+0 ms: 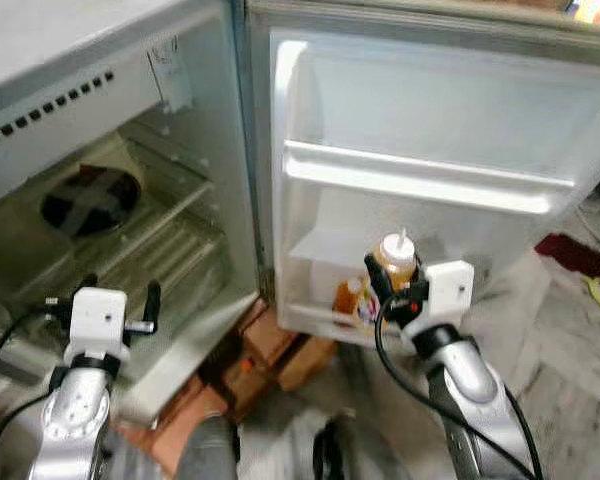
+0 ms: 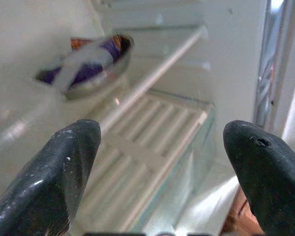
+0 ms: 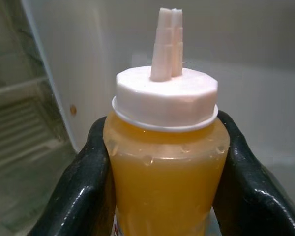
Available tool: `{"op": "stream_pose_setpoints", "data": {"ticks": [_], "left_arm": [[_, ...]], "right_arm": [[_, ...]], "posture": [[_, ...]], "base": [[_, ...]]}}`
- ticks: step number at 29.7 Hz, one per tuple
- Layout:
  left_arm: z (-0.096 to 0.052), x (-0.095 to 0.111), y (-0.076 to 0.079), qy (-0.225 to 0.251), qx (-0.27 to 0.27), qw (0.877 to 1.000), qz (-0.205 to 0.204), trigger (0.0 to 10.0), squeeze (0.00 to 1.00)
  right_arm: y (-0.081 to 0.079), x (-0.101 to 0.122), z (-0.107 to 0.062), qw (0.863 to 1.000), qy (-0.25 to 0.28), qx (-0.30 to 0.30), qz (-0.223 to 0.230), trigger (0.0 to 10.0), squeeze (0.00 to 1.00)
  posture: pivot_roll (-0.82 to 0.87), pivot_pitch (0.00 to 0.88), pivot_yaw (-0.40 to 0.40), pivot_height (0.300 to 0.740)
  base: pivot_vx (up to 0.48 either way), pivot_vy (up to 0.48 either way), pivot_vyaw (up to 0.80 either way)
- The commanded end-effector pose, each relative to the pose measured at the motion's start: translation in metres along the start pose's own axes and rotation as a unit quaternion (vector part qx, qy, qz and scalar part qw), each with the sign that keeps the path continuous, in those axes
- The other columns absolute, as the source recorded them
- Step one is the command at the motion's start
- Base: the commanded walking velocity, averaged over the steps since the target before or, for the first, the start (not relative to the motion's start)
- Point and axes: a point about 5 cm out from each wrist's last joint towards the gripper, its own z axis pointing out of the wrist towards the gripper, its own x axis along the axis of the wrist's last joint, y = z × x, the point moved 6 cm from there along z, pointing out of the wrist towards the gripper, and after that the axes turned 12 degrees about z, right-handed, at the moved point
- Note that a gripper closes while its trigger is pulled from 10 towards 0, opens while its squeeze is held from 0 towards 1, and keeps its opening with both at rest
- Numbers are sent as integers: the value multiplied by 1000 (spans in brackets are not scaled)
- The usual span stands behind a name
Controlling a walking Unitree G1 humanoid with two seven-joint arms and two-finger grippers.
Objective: Restocking fridge
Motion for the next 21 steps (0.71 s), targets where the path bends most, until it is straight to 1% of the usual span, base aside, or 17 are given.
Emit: {"op": "stream_pose_setpoints", "data": {"ticks": [1, 6, 11, 15, 16, 21], "left_arm": [[0, 0, 6, -3, -10, 1000, 1, 10000, 0], [1, 2, 8, 0, -12, 1000, -3, 10000, 0], [2, 2, 7, -1, -10, 1000, -4, 10000, 0], [4, 3, 5, -1, -6, 1000, -1, 10000, 0], [5, 3, 4, -2, -5, 1000, 0, 10000, 0], [7, 3, 4, -3, -4, 1000, 2, 10000, 0]], "right_arm": [[0, 0, 0, 1000, -3, 4, -1, 10000, 0], [0, 0, 1, 1000, -4, 6, -4, 10000, 0], [-1, 0, 3, 1000, -4, 8, -5, 10000, 0], [-3, 0, 5, 1000, -6, 16, -9, 10000, 0], [-6, 0, 6, 999, -7, 27, -18, 10000, 0], [-9, 3, 9, 999, -3, 33, -19, 10000, 0]], "posture": [[-7, 151, -52, 630], [-10, 149, -53, 630], [-8, 151, -51, 630], [-7, 155, -51, 630], [-7, 155, -51, 630], [-7, 155, -51, 630]], "base": [[0, 0, 0], [0, 0, 0], [0, 0, 0], [0, 0, 0], [0, 0, 0], [0, 0, 788]]}}
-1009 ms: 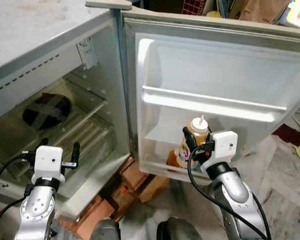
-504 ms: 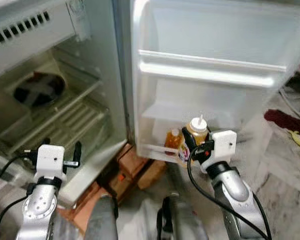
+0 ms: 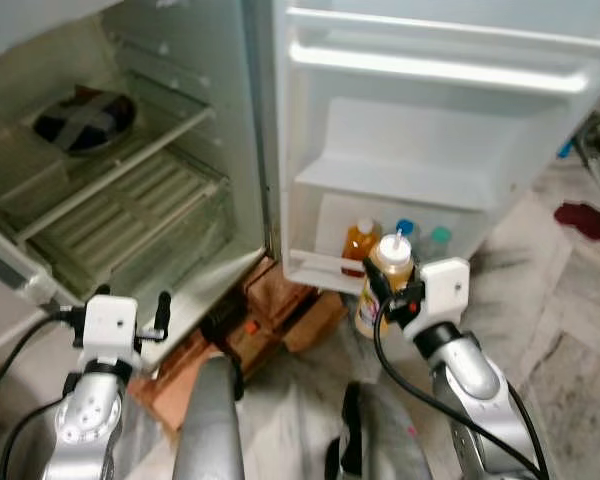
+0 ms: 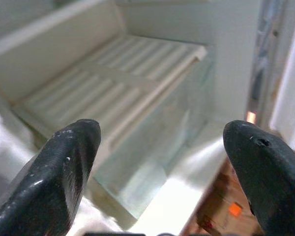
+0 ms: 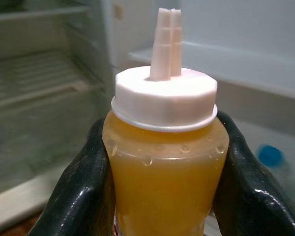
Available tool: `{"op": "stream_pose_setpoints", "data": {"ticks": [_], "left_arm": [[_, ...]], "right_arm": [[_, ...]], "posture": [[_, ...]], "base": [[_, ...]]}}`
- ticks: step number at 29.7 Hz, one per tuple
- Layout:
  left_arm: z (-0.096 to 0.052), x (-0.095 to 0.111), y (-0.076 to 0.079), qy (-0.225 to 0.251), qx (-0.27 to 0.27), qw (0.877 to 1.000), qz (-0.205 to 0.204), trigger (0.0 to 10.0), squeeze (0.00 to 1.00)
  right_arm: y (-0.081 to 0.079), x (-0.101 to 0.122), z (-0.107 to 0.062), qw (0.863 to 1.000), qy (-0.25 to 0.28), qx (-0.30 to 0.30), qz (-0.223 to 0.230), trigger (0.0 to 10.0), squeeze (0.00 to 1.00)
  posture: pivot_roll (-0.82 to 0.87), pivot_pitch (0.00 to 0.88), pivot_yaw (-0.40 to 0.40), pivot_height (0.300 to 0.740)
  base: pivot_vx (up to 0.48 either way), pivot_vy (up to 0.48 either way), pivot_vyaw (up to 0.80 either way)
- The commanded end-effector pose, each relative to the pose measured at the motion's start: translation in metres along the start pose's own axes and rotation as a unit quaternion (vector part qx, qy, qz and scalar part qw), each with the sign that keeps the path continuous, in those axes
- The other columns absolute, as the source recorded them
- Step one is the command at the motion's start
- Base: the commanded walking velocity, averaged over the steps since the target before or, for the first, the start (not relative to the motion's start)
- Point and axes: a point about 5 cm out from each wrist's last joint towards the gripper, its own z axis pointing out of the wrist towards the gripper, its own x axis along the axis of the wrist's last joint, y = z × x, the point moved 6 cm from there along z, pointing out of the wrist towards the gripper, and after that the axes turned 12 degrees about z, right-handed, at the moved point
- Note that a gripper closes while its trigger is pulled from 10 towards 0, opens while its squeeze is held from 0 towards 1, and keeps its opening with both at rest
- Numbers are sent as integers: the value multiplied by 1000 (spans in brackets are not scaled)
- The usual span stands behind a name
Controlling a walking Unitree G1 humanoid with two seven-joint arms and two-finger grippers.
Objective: Restocking fridge
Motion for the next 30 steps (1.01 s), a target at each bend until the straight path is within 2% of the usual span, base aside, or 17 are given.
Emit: {"op": "stream_pose_setpoints", "data": {"ticks": [1, 9, 23, 30], "left_arm": [[-2, -4, -2, -7, 1, 1000, 10, 10000, 0], [1, -1, -1, 1, -2, 1000, 12, 10000, 0], [3, 2, 3, 9, -12, 1000, 8, 10000, 0], [4, 3, 5, 11, -15, 1000, 7, 10000, 0]], "right_arm": [[-3, 6, 2, 1000, 10, 9, -5, 10000, 0], [-4, 9, 6, 1000, 14, 13, -12, 10000, 0], [1, 11, 8, 1000, 19, 3, -17, 10000, 0], [9, 12, 9, 999, 22, -16, -30, 10000, 0]], "posture": [[-11, 154, -50, 630], [-14, 154, -52, 630], [-19, 158, -50, 630], [-19, 161, -49, 630]], "base": [[0, 0, 456], [0, 0, 749], [0, 0, 0], [0, 0, 0]]}}
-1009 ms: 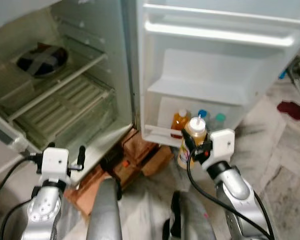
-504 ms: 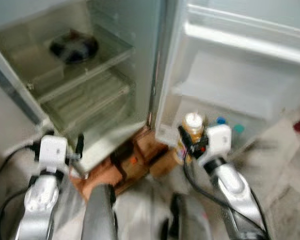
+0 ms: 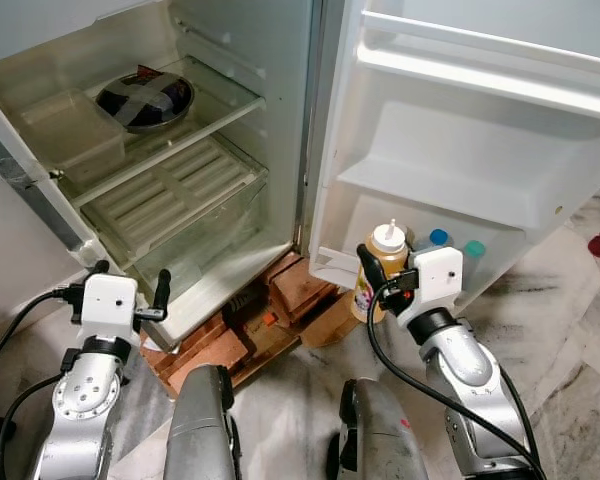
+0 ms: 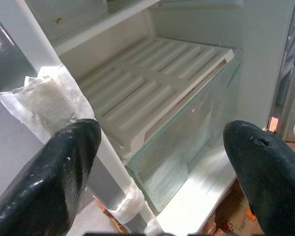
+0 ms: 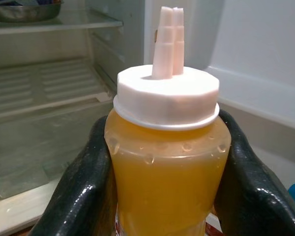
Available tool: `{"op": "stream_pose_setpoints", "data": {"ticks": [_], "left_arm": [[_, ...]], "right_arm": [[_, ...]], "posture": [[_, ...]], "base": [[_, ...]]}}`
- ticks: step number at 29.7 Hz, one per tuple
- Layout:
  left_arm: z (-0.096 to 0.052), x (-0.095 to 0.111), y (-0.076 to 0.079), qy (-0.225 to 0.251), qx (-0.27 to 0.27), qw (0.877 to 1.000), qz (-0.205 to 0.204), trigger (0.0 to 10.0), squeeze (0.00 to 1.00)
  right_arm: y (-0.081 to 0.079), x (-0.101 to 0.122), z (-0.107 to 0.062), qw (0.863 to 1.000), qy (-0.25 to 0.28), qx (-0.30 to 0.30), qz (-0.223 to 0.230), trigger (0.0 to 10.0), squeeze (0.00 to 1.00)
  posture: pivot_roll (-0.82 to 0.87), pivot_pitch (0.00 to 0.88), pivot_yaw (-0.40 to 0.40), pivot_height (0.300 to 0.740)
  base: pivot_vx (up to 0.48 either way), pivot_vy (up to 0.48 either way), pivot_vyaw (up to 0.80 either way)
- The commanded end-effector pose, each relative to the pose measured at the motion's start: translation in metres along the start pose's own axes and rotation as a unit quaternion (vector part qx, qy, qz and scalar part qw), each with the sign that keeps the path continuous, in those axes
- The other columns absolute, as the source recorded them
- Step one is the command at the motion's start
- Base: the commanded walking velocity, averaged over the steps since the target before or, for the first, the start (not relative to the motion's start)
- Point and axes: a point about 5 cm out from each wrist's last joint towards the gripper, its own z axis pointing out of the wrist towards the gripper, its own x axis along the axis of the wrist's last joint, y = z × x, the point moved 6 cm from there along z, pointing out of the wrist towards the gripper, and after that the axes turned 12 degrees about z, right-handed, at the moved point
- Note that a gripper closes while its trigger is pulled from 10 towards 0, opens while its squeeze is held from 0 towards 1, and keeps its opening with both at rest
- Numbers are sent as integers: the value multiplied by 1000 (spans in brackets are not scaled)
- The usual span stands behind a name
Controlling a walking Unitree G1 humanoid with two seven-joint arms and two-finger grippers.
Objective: Restocking fridge
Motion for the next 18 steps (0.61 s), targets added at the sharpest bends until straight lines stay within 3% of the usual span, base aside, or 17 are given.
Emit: {"op": "stream_pose_setpoints", "data": {"ticks": [1, 8, 18], "left_arm": [[-2, -3, 5, -4, -12, 1000, 2, 10000, 0], [-2, -3, 6, -3, -13, 1000, 2, 10000, 0], [-2, -2, 7, 0, -16, 1000, 1, 10000, 0]], "right_arm": [[4, 2, 0, 1000, 5, -5, -6, 10000, 0], [3, 2, 0, 1000, 5, -5, -5, 10000, 0], [4, 1, -1, 1000, 3, -7, -6, 10000, 0]], "posture": [[-20, 161, -49, 630], [-20, 161, -49, 630], [-22, 163, -50, 630]], "base": [[0, 0, 0], [0, 0, 0], [277, 0, 0]]}}
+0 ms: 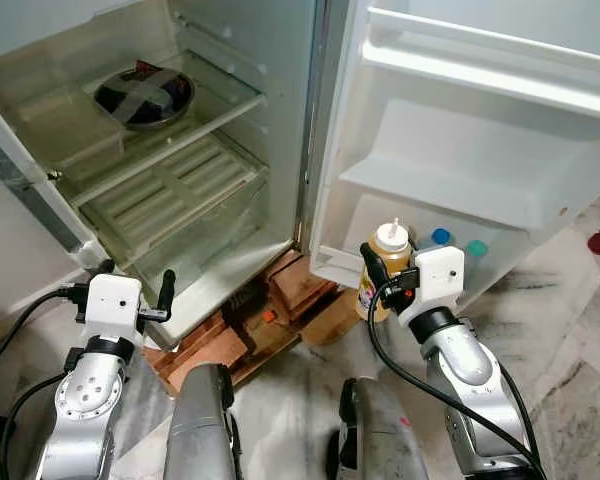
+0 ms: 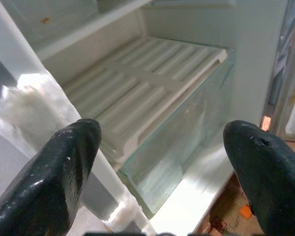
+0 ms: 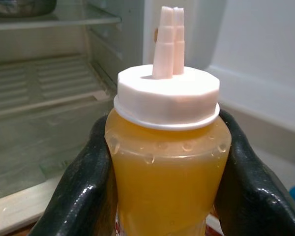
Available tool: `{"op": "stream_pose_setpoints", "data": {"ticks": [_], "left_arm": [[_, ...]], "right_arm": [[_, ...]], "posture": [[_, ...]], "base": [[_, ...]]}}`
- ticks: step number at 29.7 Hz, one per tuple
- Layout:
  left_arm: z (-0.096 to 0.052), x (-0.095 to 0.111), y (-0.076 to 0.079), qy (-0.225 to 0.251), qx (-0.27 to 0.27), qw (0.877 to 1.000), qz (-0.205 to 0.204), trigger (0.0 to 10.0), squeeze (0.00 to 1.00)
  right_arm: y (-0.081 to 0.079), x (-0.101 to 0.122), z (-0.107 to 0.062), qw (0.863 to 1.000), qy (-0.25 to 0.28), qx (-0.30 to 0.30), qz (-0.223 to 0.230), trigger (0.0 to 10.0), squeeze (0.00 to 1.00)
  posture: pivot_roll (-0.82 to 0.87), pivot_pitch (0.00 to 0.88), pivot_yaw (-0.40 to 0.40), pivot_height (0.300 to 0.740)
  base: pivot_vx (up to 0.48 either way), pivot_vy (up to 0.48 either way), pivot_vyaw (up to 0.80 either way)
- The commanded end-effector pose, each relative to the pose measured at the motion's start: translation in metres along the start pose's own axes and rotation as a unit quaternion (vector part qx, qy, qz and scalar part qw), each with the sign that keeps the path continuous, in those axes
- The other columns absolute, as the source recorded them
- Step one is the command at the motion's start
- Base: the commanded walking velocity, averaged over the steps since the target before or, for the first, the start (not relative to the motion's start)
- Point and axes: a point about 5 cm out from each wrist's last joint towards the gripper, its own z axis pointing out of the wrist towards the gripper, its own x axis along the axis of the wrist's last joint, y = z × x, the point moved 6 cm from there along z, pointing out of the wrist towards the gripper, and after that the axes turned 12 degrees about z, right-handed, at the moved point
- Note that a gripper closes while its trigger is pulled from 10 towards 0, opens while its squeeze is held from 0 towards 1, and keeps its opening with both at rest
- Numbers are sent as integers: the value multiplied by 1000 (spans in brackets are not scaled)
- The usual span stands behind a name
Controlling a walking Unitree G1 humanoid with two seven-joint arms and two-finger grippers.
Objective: Restocking fridge
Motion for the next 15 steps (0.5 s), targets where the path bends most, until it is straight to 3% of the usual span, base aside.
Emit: {"op": "stream_pose_setpoints", "data": {"ticks": [1, 15], "left_arm": [[-2, -4, 3, -6, -5, 1000, 2, 10000, 0], [-1, -3, 4, -4, -6, 1000, 1, 10000, 0]], "right_arm": [[3, 2, -1, 1000, 5, -5, -3, 10000, 0], [3, 2, 0, 1000, 6, -6, -4, 10000, 0]], "posture": [[-22, 163, -50, 630], [-21, 162, -50, 630]], "base": [[289, 0, 0], [287, 0, 0]]}}
